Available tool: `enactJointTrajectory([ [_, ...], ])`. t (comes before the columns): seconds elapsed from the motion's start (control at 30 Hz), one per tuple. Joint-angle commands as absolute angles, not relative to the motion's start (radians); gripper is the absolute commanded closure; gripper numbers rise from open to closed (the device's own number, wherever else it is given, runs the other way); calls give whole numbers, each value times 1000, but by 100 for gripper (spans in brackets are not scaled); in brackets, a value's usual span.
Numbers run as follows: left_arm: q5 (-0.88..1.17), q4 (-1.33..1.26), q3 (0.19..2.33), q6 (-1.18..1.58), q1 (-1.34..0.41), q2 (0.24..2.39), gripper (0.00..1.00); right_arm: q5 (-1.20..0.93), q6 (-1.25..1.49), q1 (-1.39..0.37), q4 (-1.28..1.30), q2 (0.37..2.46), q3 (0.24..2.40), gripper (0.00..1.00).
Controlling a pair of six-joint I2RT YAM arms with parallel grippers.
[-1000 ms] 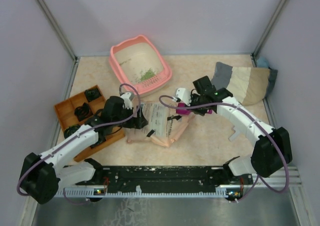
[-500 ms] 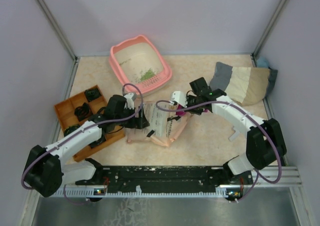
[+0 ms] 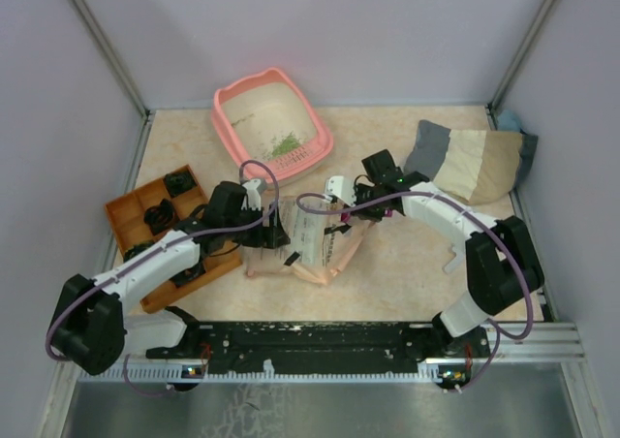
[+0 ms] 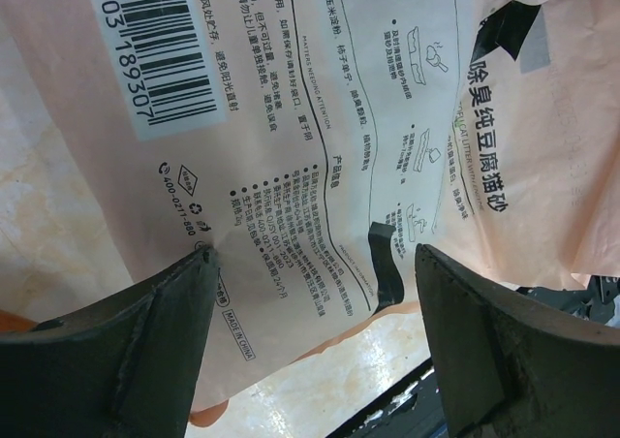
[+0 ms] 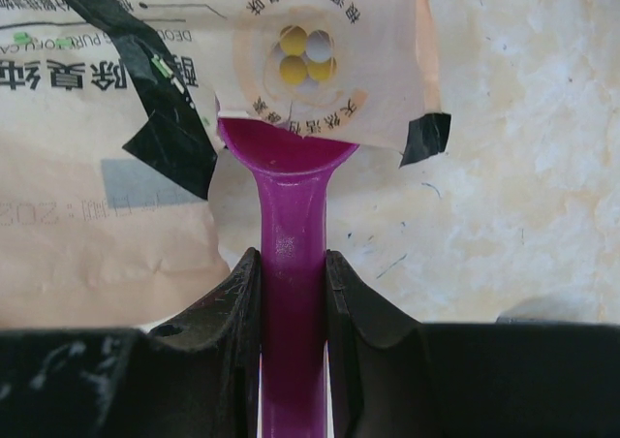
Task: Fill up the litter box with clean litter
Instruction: 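Scoop the cat litter from the cat litter bag.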
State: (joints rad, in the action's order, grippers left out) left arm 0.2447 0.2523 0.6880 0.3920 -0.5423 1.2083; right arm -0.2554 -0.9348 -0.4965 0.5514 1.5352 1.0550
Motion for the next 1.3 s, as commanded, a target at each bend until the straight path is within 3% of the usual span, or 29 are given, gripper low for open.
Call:
enactJointTrajectory([
  [0.0, 293, 230, 716, 393, -538, 1231, 14, -329, -939, -525, 508, 1567, 1103, 100],
  [0.43, 316, 214, 708, 413, -538, 1255, 18, -459, -832, -514, 424, 1591, 1098, 100],
  [1.27, 249, 209, 676, 404, -539, 1214, 22, -585, -751, -327, 382, 1429, 947, 100],
])
